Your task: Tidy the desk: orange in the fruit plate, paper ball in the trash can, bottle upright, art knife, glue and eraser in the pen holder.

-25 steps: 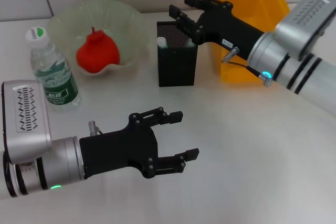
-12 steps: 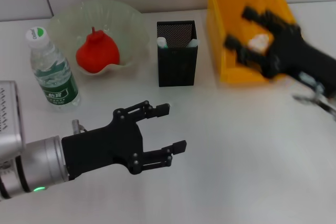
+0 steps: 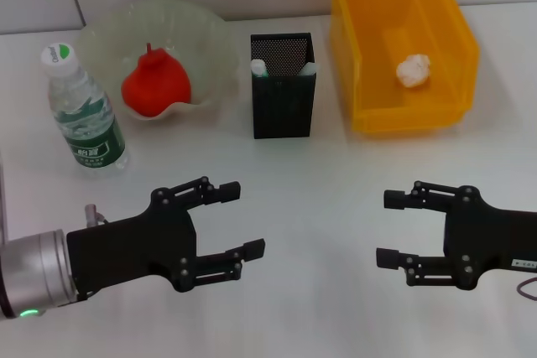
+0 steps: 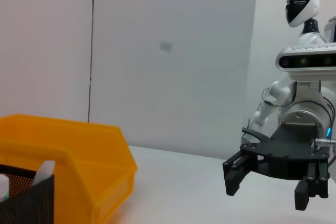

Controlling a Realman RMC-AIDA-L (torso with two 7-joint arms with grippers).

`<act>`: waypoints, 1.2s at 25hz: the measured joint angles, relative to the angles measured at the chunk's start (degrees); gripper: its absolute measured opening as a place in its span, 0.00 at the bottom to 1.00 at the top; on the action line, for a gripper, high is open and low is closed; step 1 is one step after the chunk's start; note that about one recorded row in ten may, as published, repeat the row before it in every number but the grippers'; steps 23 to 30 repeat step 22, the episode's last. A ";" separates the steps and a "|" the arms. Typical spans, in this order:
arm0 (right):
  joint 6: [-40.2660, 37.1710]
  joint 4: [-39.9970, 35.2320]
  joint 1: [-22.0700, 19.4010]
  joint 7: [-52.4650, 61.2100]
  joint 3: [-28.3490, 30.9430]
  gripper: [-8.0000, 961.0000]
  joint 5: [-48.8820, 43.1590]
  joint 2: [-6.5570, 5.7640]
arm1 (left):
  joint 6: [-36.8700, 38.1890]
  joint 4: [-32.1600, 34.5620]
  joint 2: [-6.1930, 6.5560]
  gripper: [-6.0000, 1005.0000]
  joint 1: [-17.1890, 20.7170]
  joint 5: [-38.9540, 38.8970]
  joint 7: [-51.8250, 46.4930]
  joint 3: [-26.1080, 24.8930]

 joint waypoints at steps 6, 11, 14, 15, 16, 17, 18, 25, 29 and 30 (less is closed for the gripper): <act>0.08 0.44 0.27 -0.10 0.02 0.81 0.26 0.11 | 0.47 0.00 0.42 0.79 0.68 0.02 0.00 -0.91; 1.16 0.89 0.23 -0.12 0.03 0.81 0.51 0.12 | 0.61 0.00 0.55 0.79 1.02 0.03 -0.01 -1.08; 1.42 0.92 0.30 -0.15 0.02 0.81 0.54 0.13 | 0.67 0.02 0.56 0.79 1.09 0.09 -0.02 -1.18; 1.51 1.01 0.42 -0.16 0.02 0.81 0.57 0.13 | 0.67 0.02 0.56 0.79 1.08 0.09 -0.02 -1.22; 1.51 1.01 0.42 -0.16 0.02 0.81 0.57 0.13 | 0.68 0.01 0.56 0.79 1.08 0.09 -0.03 -1.24; 1.62 1.07 0.47 -0.16 0.02 0.81 0.60 0.13 | 0.69 0.02 0.57 0.79 1.07 0.09 -0.03 -1.25; 1.75 1.17 0.52 -0.16 0.02 0.81 0.62 0.13 | 0.69 0.02 0.56 0.79 1.05 0.09 -0.04 -1.25; 2.26 2.02 0.82 -0.16 0.02 0.81 0.64 0.13 | 0.69 0.02 0.56 0.79 1.02 0.09 -0.05 -1.25; 2.26 2.02 0.82 -0.16 0.02 0.81 0.64 0.13 | 0.69 0.02 0.56 0.79 1.02 0.09 -0.05 -1.25; 2.26 2.02 0.82 -0.16 0.02 0.81 0.64 0.13 | 0.69 0.02 0.56 0.79 1.02 0.09 -0.05 -1.25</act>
